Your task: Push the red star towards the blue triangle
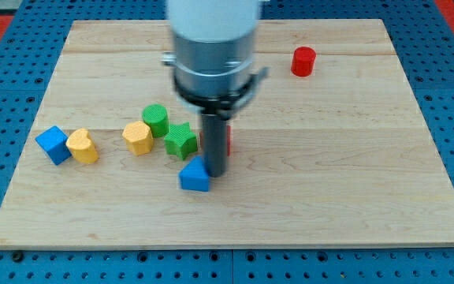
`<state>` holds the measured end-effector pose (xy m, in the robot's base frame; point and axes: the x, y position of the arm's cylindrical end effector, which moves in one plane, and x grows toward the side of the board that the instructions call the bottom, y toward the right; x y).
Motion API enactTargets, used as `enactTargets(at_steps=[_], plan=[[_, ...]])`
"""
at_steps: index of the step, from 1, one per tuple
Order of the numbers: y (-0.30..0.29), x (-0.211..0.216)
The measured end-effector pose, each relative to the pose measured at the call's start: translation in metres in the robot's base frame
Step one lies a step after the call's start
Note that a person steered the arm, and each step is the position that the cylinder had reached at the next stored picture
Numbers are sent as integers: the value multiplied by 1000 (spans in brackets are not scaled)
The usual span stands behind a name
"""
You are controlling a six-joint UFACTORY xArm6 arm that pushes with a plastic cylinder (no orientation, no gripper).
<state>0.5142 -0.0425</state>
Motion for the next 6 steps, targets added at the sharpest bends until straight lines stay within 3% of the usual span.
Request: enactTargets(at_steps=[1,2,3,4,5,6], plan=[[-17,3],[81,8],[111,-40],[100,-87],[58,-88],[56,-59]])
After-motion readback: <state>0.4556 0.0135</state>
